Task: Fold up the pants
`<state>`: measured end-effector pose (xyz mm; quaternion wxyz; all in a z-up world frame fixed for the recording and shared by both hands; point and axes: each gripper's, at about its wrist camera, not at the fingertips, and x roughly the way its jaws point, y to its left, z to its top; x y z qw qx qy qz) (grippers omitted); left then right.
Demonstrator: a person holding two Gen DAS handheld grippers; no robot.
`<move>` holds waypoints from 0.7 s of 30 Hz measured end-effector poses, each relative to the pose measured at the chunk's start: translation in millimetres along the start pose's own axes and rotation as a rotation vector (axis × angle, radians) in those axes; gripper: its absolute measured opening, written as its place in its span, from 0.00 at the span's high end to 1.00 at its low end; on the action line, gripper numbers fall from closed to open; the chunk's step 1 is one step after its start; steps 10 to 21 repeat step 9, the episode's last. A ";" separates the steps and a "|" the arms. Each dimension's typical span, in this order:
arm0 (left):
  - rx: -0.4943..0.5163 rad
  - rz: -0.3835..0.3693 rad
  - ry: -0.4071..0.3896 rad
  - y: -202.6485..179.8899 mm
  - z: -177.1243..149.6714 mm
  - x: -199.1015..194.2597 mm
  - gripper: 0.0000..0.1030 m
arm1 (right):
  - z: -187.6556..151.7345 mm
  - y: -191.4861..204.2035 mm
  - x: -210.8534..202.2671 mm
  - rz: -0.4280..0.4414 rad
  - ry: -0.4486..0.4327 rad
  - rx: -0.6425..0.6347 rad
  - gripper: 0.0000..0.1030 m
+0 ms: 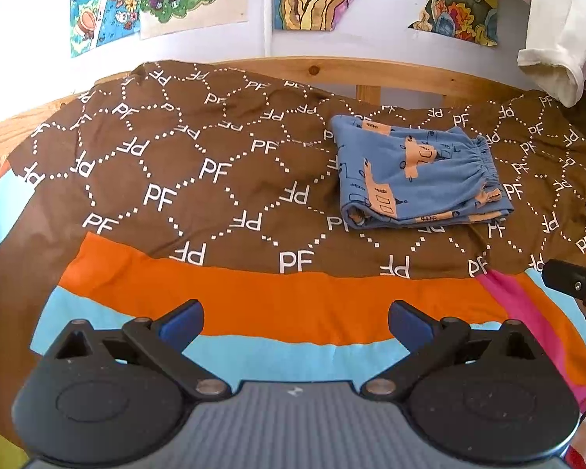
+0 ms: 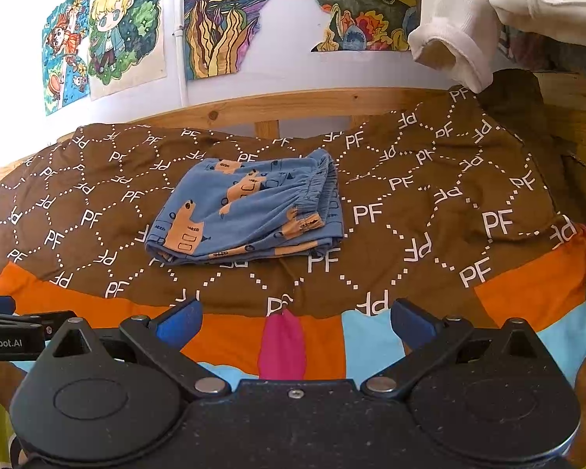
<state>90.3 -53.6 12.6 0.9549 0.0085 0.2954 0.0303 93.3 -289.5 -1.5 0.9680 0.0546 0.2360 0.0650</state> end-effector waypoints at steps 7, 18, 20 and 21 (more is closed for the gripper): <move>0.007 -0.007 -0.008 -0.6 -0.9 -1.4 0.00 | -0.2 -0.3 0.0 0.002 0.002 -0.001 0.01; 0.008 -0.006 -0.006 -1.1 -0.9 -1.2 0.00 | -0.8 -0.4 0.2 0.003 0.005 -0.002 0.01; 0.008 -0.006 -0.006 -1.1 -0.9 -1.2 0.00 | -0.8 -0.4 0.2 0.003 0.005 -0.002 0.01; 0.008 -0.006 -0.006 -1.1 -0.9 -1.2 0.00 | -0.8 -0.4 0.2 0.003 0.005 -0.002 0.01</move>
